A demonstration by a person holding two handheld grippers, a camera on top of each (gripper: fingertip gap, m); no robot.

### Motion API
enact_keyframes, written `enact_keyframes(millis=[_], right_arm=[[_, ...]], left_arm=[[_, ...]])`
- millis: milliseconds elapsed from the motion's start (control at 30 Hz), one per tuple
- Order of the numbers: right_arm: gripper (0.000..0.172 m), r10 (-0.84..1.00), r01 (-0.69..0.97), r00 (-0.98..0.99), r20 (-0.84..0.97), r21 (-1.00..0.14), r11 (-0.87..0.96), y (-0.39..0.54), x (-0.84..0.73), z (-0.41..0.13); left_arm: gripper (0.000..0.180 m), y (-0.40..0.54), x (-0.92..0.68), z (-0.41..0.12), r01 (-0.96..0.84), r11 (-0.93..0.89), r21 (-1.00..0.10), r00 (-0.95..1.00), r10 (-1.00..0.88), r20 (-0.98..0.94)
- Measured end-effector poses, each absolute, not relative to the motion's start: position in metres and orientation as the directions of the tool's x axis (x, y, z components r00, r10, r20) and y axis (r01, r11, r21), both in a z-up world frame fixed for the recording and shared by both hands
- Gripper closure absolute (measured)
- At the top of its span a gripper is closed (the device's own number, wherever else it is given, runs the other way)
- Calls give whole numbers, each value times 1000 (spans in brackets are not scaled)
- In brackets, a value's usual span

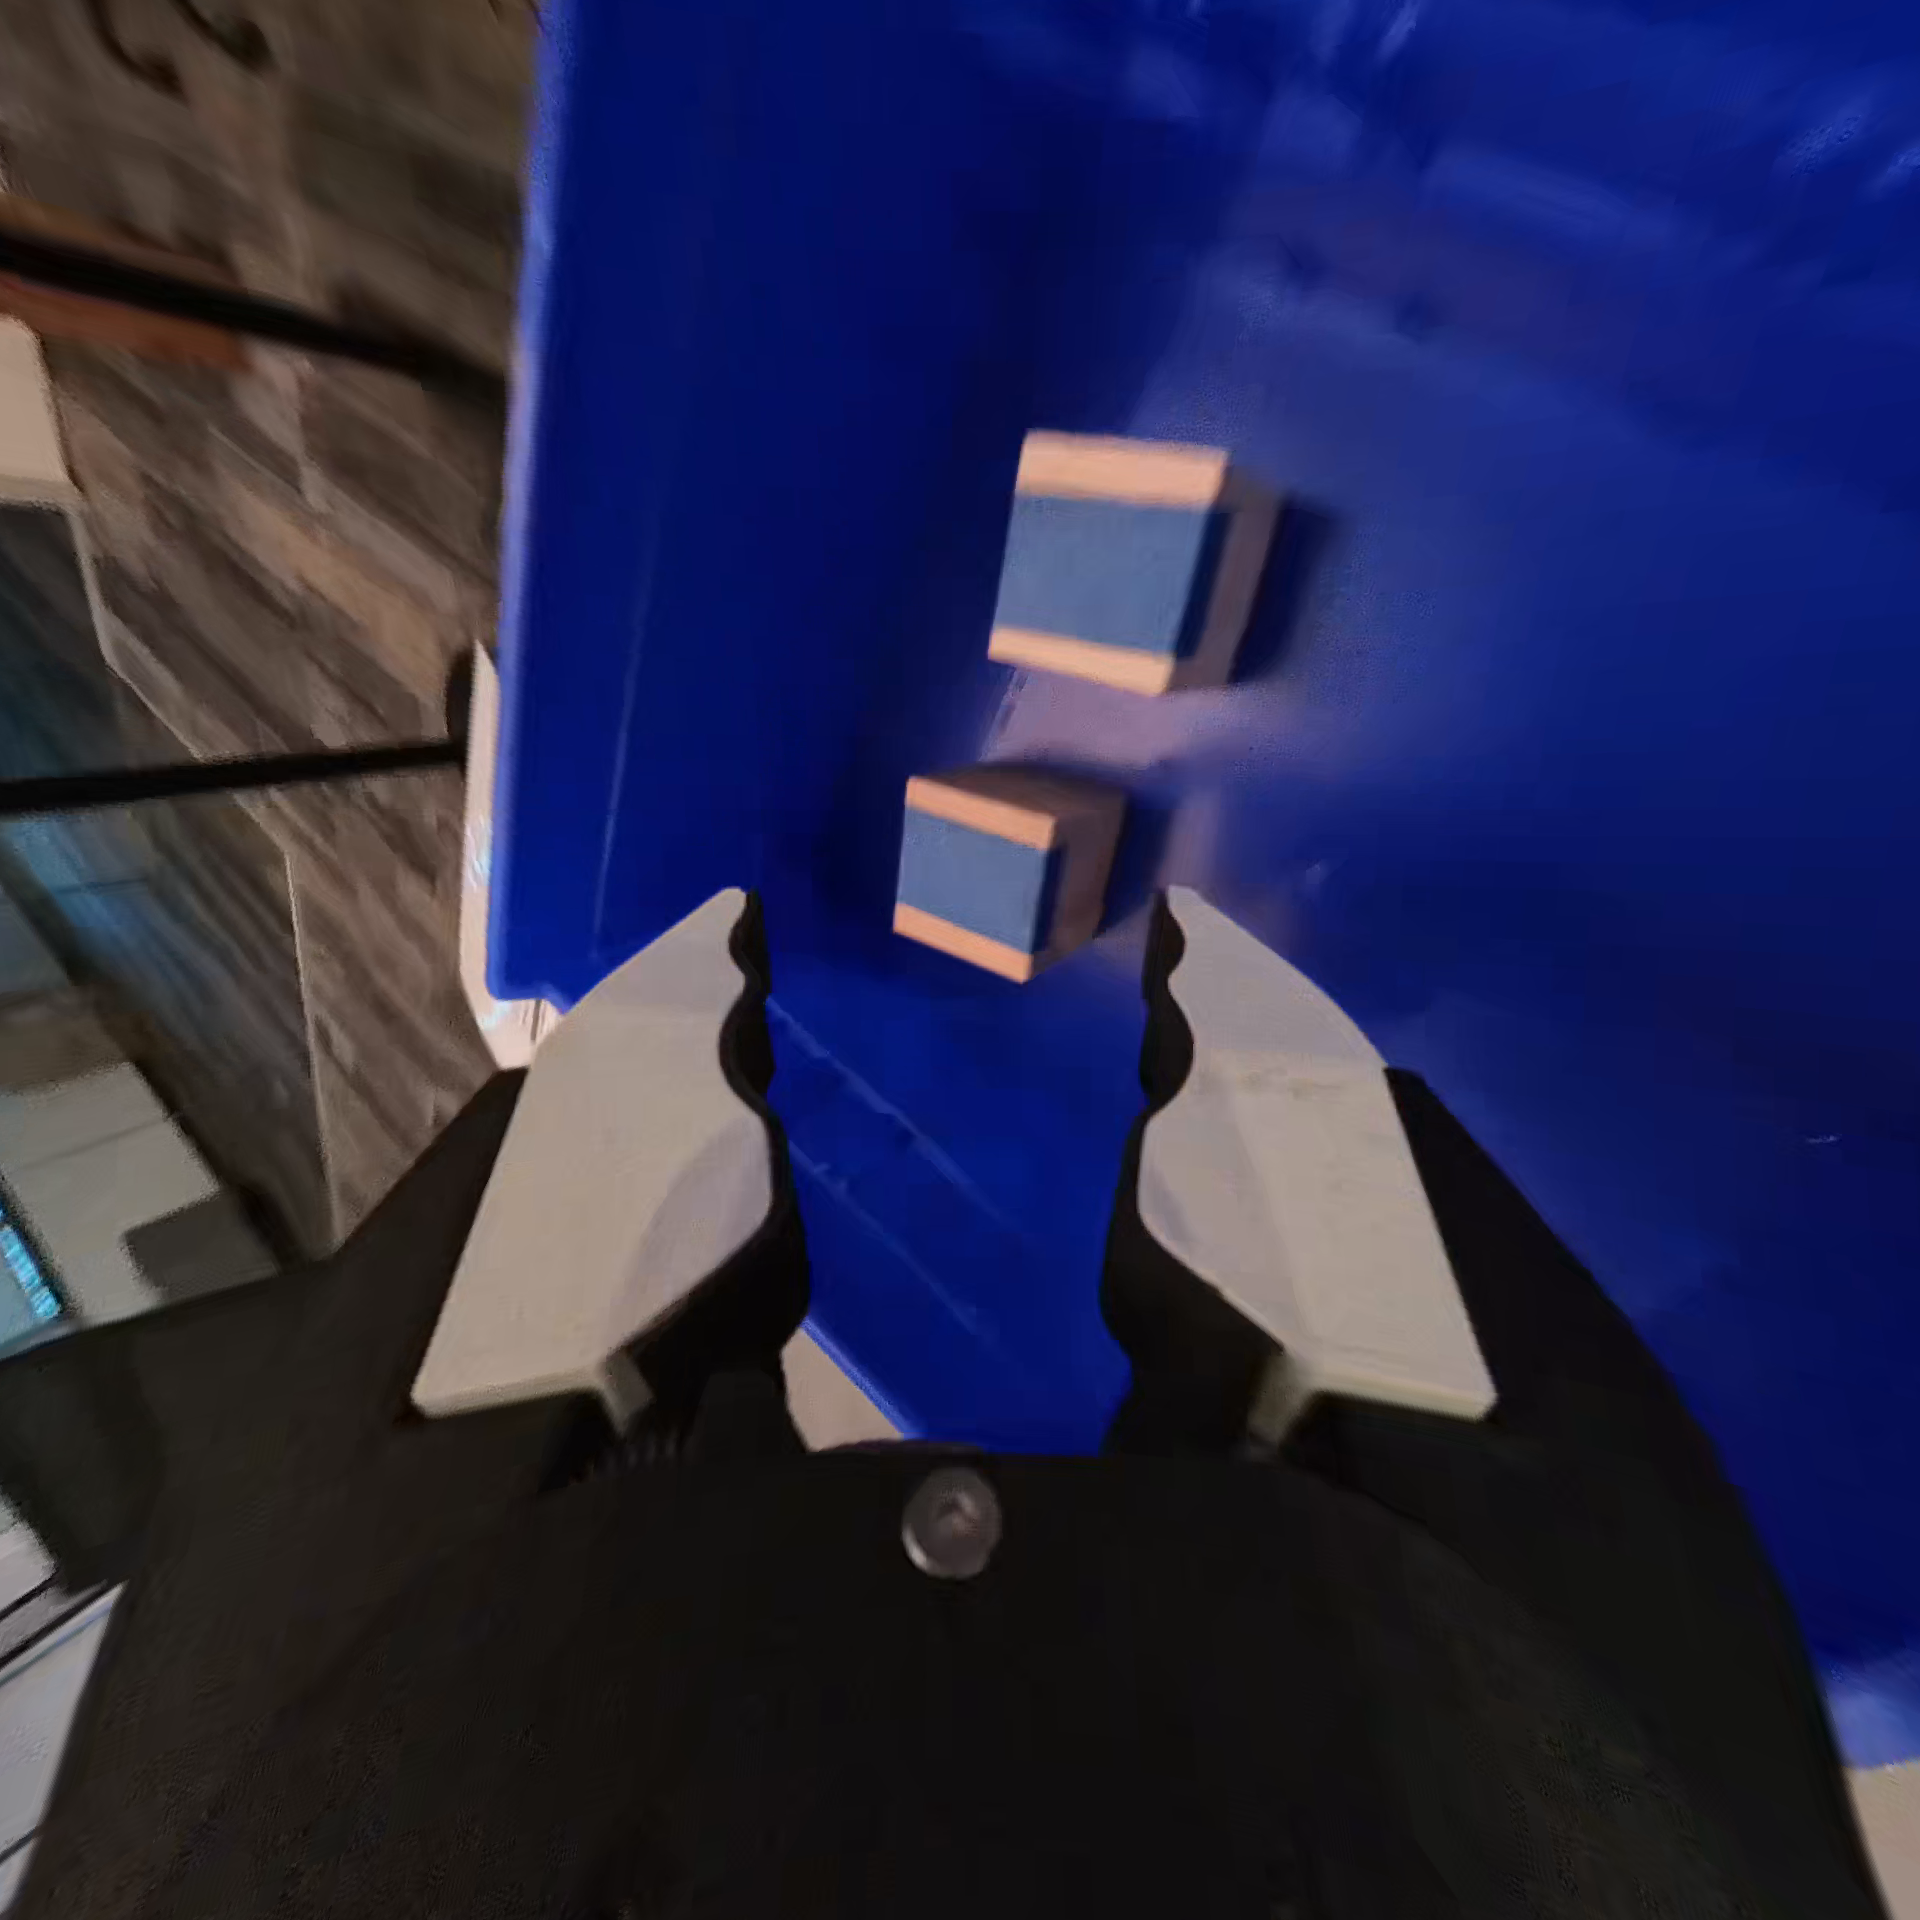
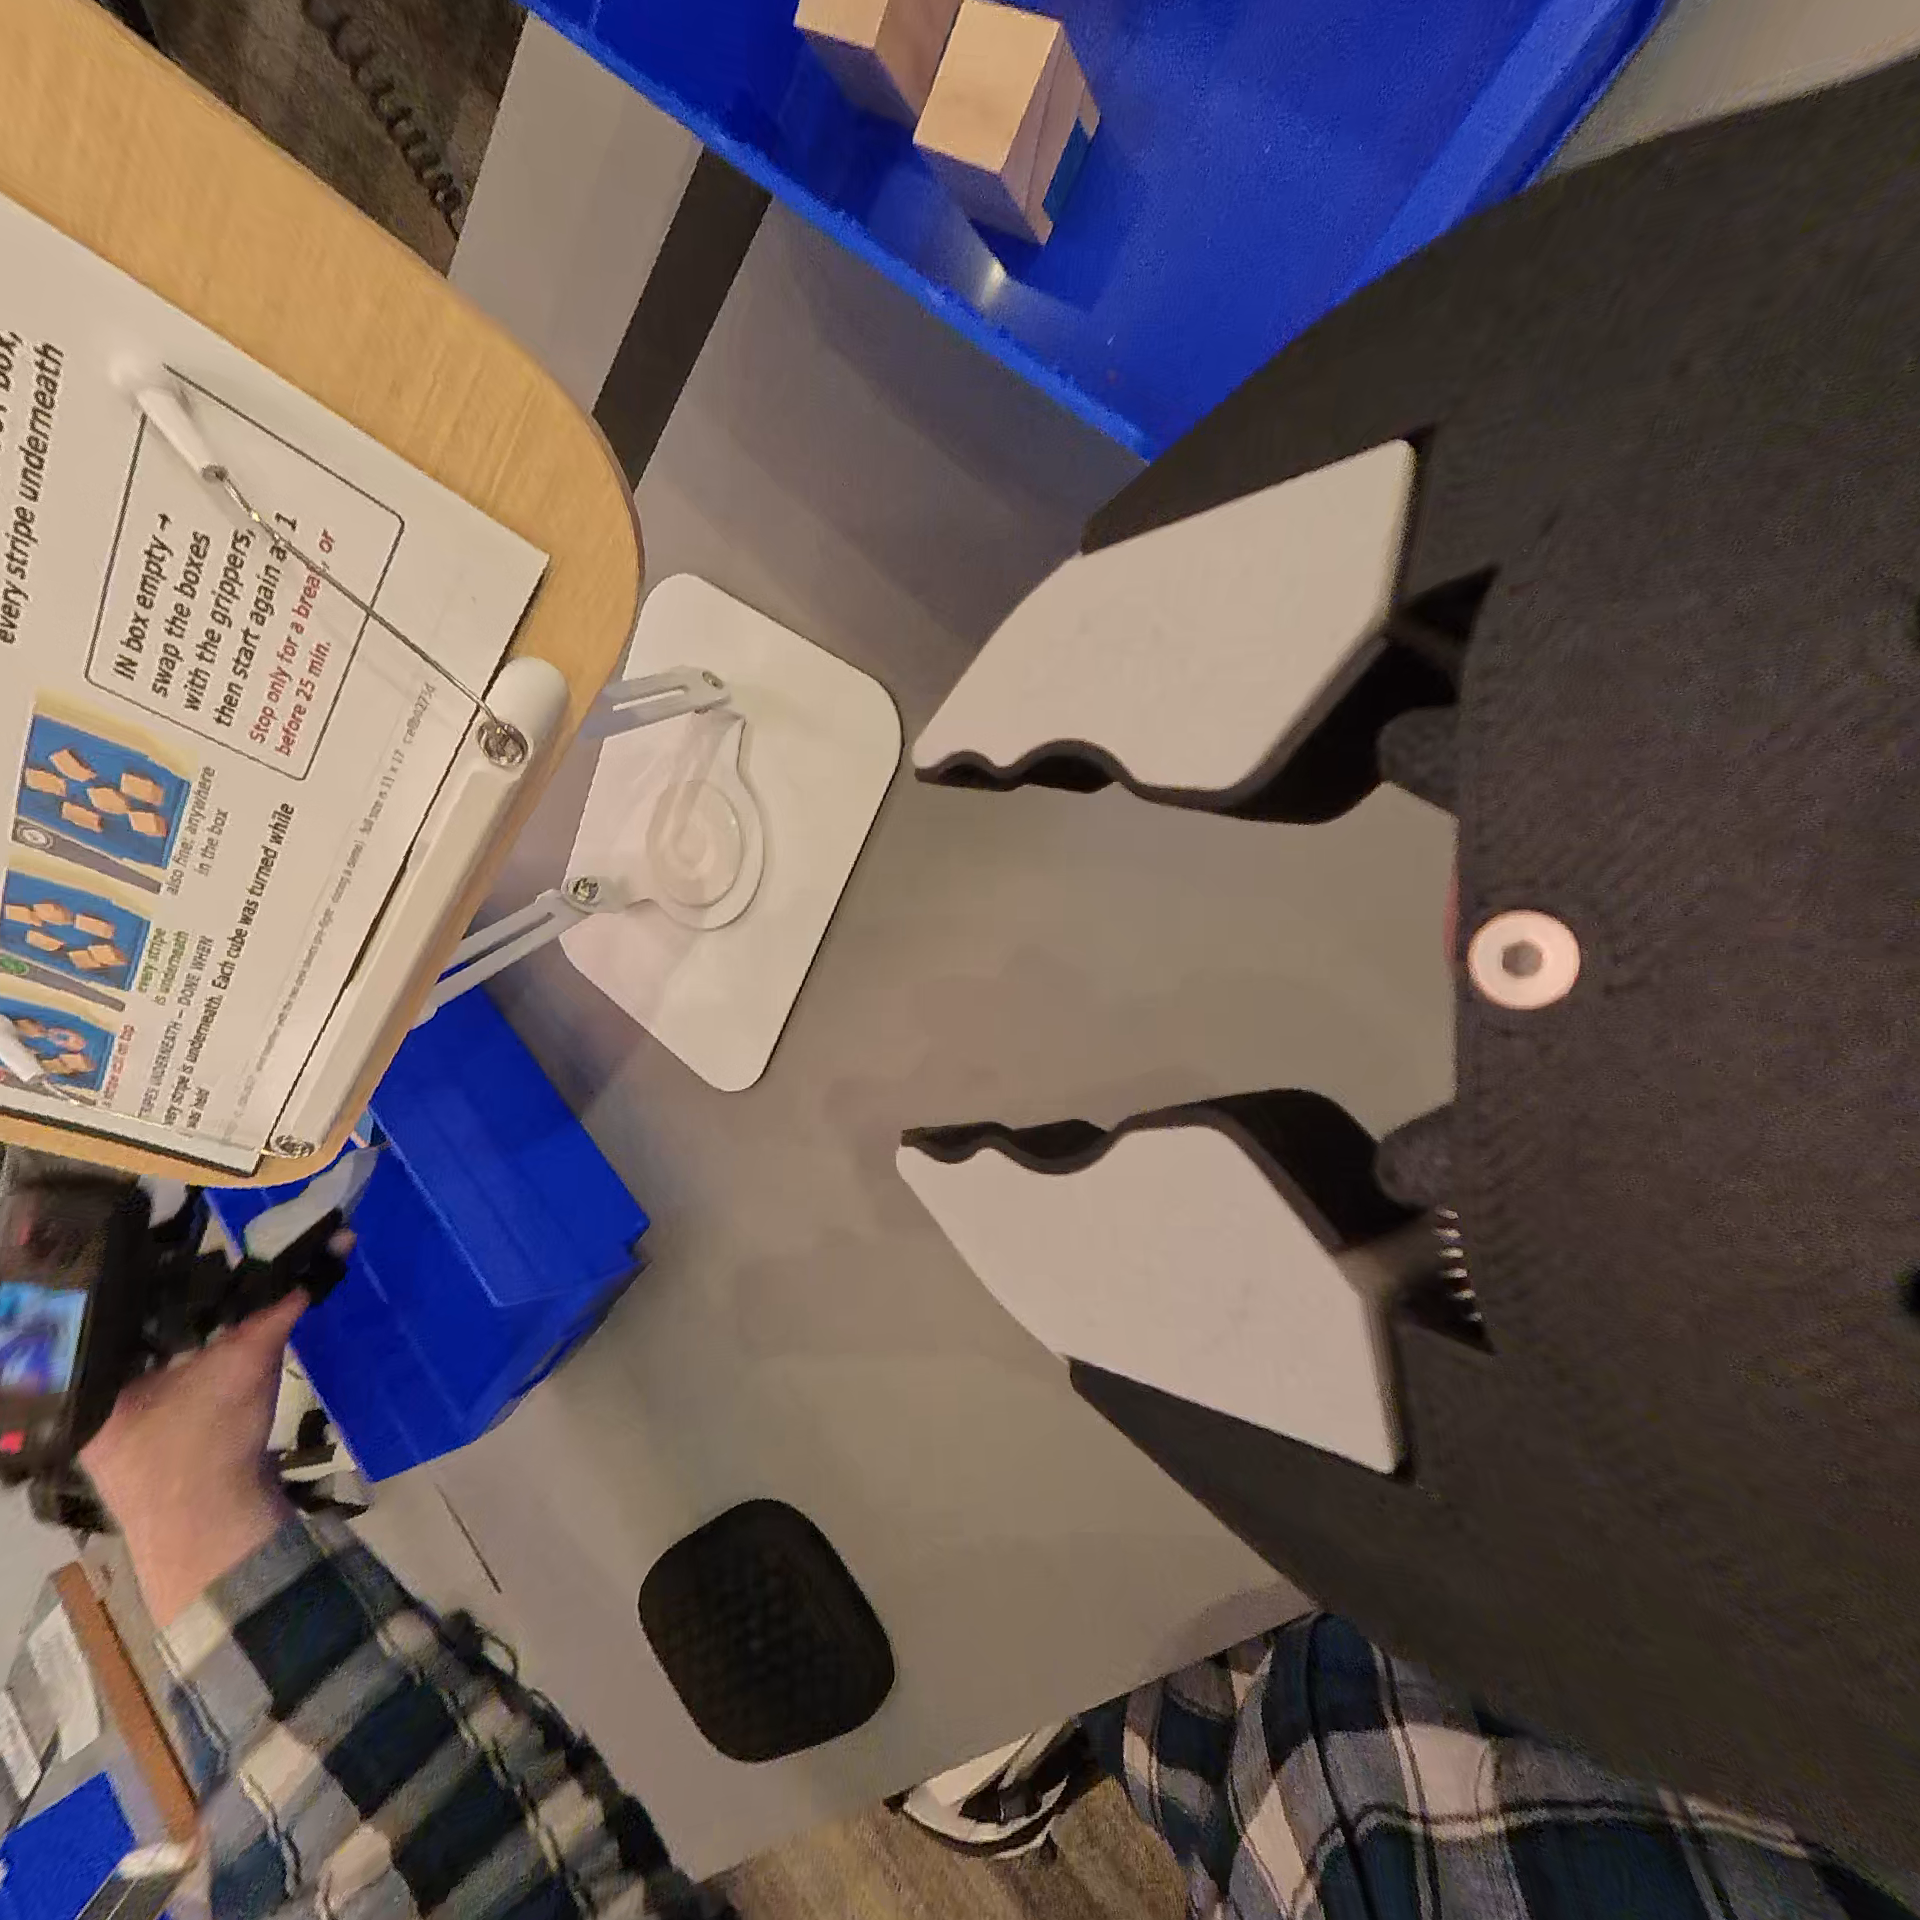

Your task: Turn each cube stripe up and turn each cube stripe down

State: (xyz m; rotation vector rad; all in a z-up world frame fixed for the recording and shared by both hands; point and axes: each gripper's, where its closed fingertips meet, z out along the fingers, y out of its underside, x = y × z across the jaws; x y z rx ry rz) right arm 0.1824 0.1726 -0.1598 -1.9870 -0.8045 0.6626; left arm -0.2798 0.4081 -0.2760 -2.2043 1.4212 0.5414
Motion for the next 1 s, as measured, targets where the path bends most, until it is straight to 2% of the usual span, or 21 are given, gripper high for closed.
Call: enact_keyframes(millis=[33, 167, 267, 300, 433, 500, 633, 767, 900, 1000], right_arm=[[109, 748, 281, 647, -150, -865, -417, 172, 181, -161], [109, 747, 277, 646, -157, -864, -421, 175, 179, -164], [110, 746, 267, 643, -172, -863, -428, 177, 180, -167], [110, 746, 266, 642, -175, -863, -431, 177, 180, -168], [110, 745, 271, 644, -170, -861, -431, 179, 182, -173], [110, 756, 255, 628, -185, -868, -425, 176, 178, -171], [111, 786, 199, 566, -251, -883, -425, 167, 162, -162], [110, 818, 128, 479, -318, -897, -423, 156, 142, -145], [111, 842, 61, 393, -369, -904, -424, 142, 121, -125], [110, 854, 28, 328, -403, -900, -435, 130, 101, -114]], left_arm=[[107, 414, -288, -287, -920, -382, -93, 371, -764, -528], [105, 425, -299, -323, -918, -393, 49, 346, -855, -386], [119, 418, -299, -342, -908, -398, 129, 356, -897, -262], [131, 418, -293, -342, -915, -387, 115, 354, -905, -236], [133, 420, -295, -338, -916, -379, 133, 334, -902, -272], [133, 419, -292, -327, -914, -402, 51, 368, -876, -313], [133, 406, -286, -278, -875, -435, -212, 483, -754, -445], [133, 358, -272, -219, -827, -364, -429, 558, -623, -548], [134, 292, -230, -161, -804, -159, -574, 560, -528, -638], [134, 239, -173, -125, -780, 49, -623, 521, -500, -692]])
